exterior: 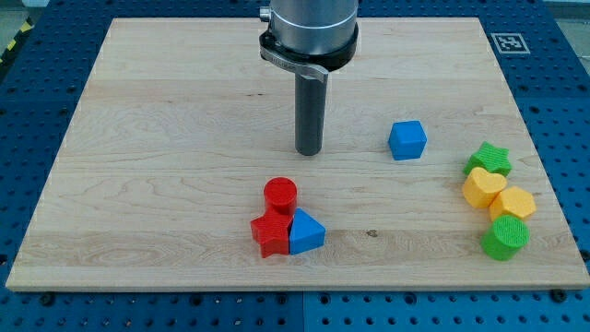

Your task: Move your arm closer to the blue cube

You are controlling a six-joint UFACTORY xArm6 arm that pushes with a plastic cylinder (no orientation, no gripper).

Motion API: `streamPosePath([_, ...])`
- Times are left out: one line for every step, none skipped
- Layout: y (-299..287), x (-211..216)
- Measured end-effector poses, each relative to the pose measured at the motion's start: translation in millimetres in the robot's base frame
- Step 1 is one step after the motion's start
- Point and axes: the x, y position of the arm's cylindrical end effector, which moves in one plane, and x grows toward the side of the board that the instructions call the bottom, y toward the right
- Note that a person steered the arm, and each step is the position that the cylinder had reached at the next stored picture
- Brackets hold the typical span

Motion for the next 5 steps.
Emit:
streamPosePath([0, -4])
streamPosePath([1, -41])
streamPosePath([30, -72])
streamPosePath([97, -79])
streamPosePath([159, -76])
